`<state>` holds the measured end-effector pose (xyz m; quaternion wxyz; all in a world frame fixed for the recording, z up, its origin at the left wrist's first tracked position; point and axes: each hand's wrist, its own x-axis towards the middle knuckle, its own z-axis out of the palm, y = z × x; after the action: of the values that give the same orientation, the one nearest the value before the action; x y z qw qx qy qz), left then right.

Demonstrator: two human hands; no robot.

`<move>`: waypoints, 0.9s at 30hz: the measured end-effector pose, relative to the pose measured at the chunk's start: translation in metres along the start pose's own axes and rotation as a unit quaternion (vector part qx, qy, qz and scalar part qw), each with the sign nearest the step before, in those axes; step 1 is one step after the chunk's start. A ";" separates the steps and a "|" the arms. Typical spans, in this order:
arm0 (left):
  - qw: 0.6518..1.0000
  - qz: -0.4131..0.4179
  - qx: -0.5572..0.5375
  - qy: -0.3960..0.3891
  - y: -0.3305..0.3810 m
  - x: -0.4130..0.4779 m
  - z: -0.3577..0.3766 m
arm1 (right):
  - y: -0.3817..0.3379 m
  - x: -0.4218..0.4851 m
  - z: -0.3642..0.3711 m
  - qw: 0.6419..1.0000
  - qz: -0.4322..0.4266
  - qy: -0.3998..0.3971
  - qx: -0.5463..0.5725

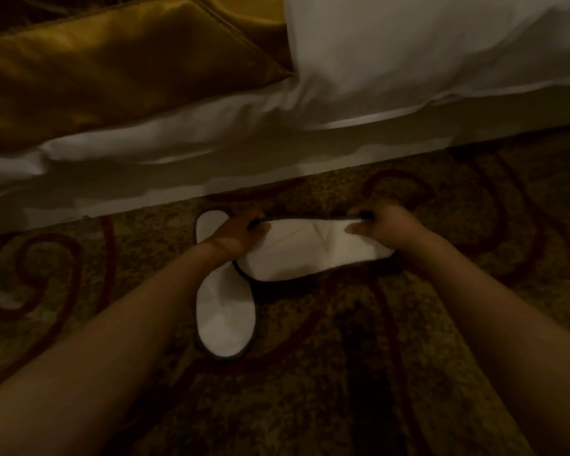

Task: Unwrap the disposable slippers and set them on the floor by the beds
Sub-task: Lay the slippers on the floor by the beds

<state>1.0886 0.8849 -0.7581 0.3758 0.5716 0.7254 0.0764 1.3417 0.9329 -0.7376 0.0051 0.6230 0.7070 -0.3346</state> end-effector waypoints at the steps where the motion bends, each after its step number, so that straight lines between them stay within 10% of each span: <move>1: 0.999 -0.027 -0.024 0.010 0.000 -0.004 0.005 | 0.000 0.004 0.003 0.999 0.011 0.037 -0.039; 6: 0.956 -0.138 -0.249 0.077 -0.002 -0.024 0.034 | -0.003 0.015 0.027 0.975 0.143 0.158 0.056; 9: 0.885 -0.193 -0.412 0.097 0.006 -0.041 0.055 | -0.019 0.013 0.054 0.926 0.187 0.072 0.321; 12: 0.859 -0.197 -0.463 0.089 0.017 -0.055 0.076 | -0.036 0.007 0.074 0.925 0.140 0.065 0.347; 20: 0.975 -0.110 -0.153 0.115 0.016 -0.082 0.101 | -0.025 0.006 0.096 0.984 0.090 0.087 0.128; 27: 0.953 -0.162 0.203 0.157 -0.047 -0.083 0.097 | -0.020 -0.003 0.117 0.989 0.082 0.119 -0.034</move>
<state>1.1185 0.7646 -0.8138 0.1408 0.4913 0.8583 -0.0459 1.2769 0.8740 -0.8172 -0.0308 0.7140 0.6599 -0.2321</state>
